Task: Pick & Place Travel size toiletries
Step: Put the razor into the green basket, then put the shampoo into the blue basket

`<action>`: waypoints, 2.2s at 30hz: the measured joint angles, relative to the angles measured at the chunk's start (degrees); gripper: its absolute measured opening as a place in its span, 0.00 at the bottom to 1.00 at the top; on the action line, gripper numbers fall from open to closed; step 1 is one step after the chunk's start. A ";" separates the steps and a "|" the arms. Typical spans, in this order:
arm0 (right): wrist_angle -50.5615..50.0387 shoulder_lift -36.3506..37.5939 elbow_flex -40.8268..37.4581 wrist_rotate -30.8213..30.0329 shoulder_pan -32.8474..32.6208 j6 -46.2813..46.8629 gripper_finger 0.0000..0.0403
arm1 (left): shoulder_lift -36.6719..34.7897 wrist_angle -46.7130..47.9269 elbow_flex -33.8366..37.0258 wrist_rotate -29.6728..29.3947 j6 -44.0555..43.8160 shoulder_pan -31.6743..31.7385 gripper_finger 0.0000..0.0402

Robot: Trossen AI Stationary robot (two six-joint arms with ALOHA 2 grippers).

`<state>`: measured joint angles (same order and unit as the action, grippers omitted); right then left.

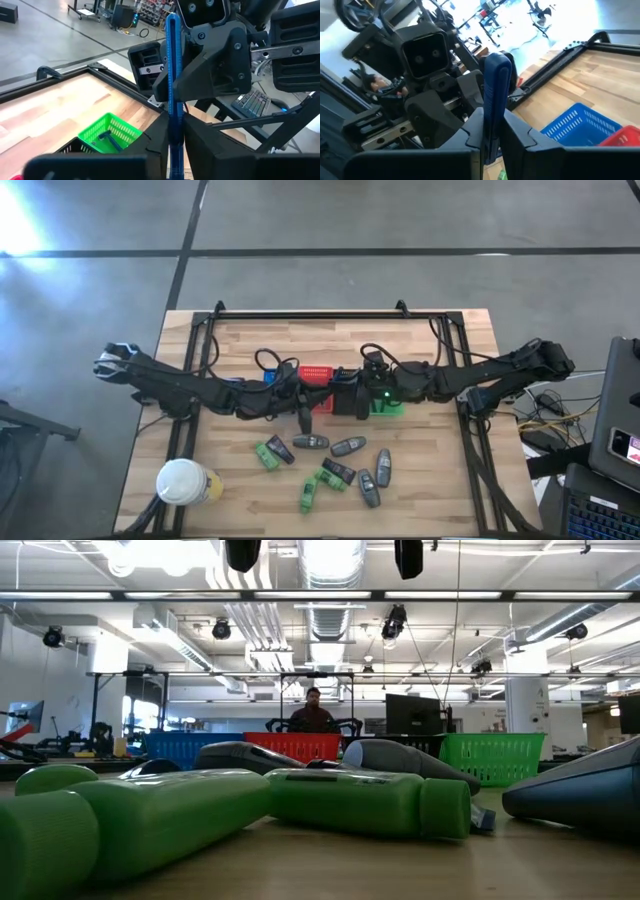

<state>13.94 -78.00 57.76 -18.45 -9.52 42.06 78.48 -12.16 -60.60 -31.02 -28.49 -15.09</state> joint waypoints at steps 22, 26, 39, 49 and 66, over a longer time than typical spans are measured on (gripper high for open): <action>-60.99 5.89 -0.13 3.41 10.43 26.69 0.11 | -1.59 29.84 -0.07 -2.07 -14.45 -0.57 0.56; -62.17 4.13 -1.40 8.29 15.90 25.24 0.12 | -1.59 33.00 -0.07 -2.09 -14.73 -0.55 0.56; -60.66 -5.35 -3.63 18.30 21.31 22.47 0.15 | -1.59 38.38 -0.04 -2.63 -14.88 -0.55 0.56; -59.84 -7.96 -3.67 19.02 21.27 22.27 0.27 | -1.59 39.13 -0.04 -2.63 -14.86 -0.78 0.56; -58.42 0.97 -3.67 12.66 13.31 19.55 0.52 | -1.59 61.82 -0.02 14.22 -14.79 -6.03 0.56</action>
<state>-44.48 -77.02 54.08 -5.78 3.79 61.61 76.88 49.66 -60.62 -16.79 -43.28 -21.12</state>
